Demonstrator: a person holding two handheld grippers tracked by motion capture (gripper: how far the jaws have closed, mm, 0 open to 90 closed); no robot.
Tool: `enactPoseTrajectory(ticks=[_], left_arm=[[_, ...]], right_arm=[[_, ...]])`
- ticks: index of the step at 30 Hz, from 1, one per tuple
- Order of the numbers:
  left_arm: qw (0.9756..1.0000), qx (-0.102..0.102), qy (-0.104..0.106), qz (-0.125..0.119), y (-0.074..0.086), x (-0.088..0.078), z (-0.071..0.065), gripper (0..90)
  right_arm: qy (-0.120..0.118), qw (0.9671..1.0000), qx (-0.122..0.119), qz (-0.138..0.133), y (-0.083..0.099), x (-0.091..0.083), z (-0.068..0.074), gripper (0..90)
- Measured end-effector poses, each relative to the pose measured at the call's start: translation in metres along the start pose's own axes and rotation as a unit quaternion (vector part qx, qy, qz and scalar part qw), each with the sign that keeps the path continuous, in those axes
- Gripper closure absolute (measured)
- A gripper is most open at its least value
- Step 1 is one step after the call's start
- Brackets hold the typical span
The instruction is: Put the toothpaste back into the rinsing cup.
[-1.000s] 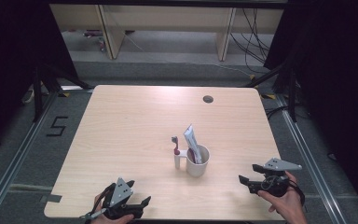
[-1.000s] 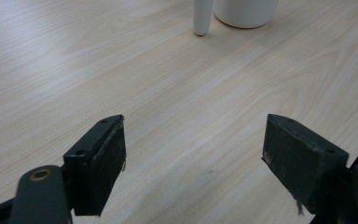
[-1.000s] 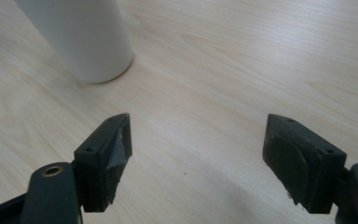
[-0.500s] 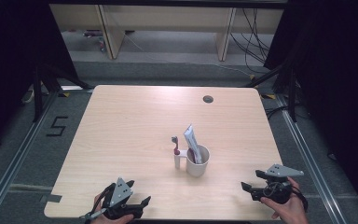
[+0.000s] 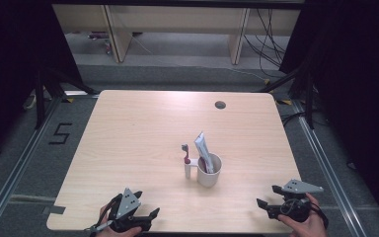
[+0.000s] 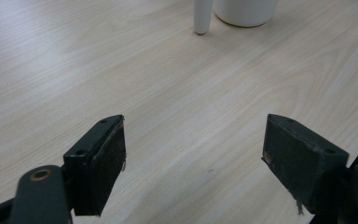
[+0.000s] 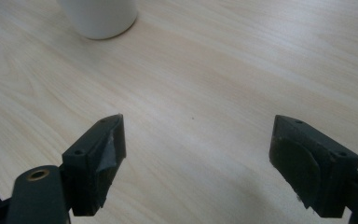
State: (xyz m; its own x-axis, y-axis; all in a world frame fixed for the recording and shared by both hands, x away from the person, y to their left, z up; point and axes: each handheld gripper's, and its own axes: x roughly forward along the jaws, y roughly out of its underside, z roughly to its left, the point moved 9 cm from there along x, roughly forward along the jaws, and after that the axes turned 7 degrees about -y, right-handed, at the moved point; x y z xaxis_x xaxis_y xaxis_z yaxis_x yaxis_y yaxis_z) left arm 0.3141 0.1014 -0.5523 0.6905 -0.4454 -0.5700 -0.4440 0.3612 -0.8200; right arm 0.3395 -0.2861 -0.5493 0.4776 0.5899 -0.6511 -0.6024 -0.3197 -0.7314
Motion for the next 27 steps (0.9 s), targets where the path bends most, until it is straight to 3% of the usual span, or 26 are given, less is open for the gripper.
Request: enactPoseTrajectory(ticks=[1, 2, 4, 6, 8, 11, 13, 14, 16, 27], left_arm=[[1.0, 0.0, 0.0, 0.0, 0.0, 0.0, 0.0, 21.1], [1.0, 0.001, 0.0, 0.0, 0.0, 0.0, 0.0, 21.0], [1.0, 0.0, 0.0, 0.0, 0.0, 0.0, 0.0, 21.1], [1.0, 0.001, 0.0, 0.001, 0.0, 0.0, 0.0, 21.0], [1.0, 0.005, -0.001, 0.004, 0.001, 0.0, 0.001, 21.0], [1.0, 0.005, -0.001, 0.004, 0.001, 0.0, 0.001, 21.1], [1.0, 0.006, 0.0, 0.005, 0.001, 0.0, 0.001, 21.0], [1.0, 0.007, 0.0, 0.005, 0.001, 0.0, 0.001, 21.0], [0.9999, 0.009, -0.003, 0.007, 0.002, 0.0, 0.001, 21.0], [0.9999, 0.008, 0.001, 0.006, 0.002, 0.001, 0.0, 21.0]], right_arm=[[-0.001, 1.0, -0.01, 0.0, 0.001, 0.001, -0.001, 19.4], [0.0, 0.9999, 0.007, 0.008, 0.003, 0.0, 0.002, 19.3], [0.003, 0.9999, -0.015, 0.008, 0.004, 0.0, 0.0, 19.3], [-0.004, 0.9999, -0.002, 0.012, 0.007, 0.0, 0.005, 18.8], [-0.002, 0.9997, -0.017, 0.017, 0.008, -0.001, 0.003, 18.2], [-0.003, 0.9998, -0.003, 0.019, 0.012, -0.001, 0.007, 18.1], [-0.001, 0.9996, -0.019, 0.02, 0.012, -0.003, 0.004, 17.9], [-0.004, 0.9997, 0.0, 0.023, 0.014, -0.003, 0.008, 17.6], [0.0, 0.9997, -0.018, 0.018, 0.014, -0.003, 0.004, 17.1], [-0.004, 0.9997, -0.005, 0.024, 0.016, -0.004, 0.008, 17.0]])
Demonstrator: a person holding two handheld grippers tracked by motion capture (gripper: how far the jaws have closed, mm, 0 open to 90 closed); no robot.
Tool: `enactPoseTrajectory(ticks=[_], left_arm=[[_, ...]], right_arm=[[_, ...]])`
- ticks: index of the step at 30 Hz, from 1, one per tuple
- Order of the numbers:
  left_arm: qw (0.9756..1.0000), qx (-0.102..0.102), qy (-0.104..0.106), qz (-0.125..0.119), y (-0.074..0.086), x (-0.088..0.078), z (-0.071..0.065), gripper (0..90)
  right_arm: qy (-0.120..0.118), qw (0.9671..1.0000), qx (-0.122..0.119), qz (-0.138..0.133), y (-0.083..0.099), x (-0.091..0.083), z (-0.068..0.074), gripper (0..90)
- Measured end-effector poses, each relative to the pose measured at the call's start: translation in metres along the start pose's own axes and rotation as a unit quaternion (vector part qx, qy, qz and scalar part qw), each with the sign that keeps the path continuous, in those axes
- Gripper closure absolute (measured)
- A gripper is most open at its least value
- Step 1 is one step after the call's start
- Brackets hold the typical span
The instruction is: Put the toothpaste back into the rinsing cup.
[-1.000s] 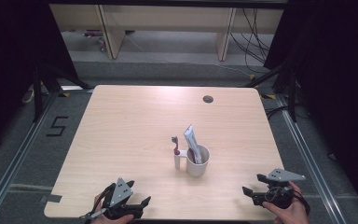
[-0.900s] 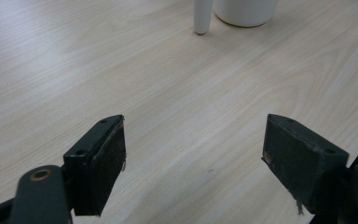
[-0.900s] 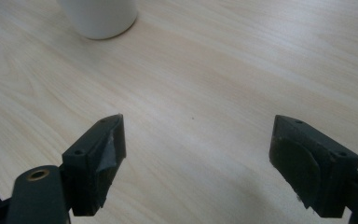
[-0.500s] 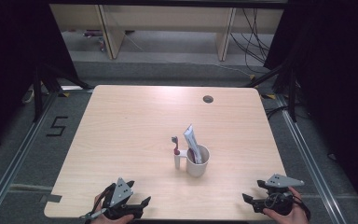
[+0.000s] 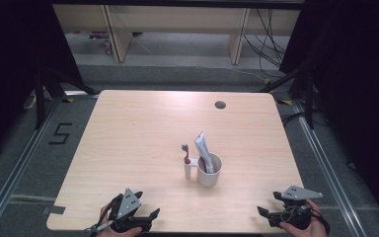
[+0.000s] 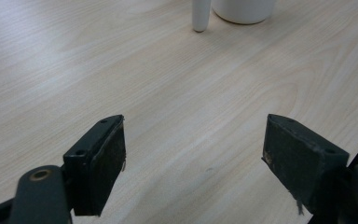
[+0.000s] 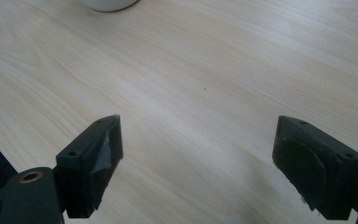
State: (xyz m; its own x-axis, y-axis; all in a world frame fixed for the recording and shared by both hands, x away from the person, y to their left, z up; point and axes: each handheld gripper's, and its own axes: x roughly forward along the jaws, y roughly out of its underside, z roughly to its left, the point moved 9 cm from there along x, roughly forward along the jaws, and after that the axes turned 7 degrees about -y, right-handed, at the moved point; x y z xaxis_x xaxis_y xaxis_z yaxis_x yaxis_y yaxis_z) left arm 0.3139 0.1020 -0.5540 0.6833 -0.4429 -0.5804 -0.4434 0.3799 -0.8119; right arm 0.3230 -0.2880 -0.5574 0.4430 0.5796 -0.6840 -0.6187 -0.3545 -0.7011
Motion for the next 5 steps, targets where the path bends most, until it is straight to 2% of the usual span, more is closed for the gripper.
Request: enactPoseTrajectory(ticks=[5], left_arm=[[1.0, -0.002, 0.0, 0.001, 0.0005, 0.001, -0.0009, 20.9]], right_arm=[[0.003, 1.0, 0.002, -0.003, -0.0001, 0.0001, -0.0017, 17.0]])
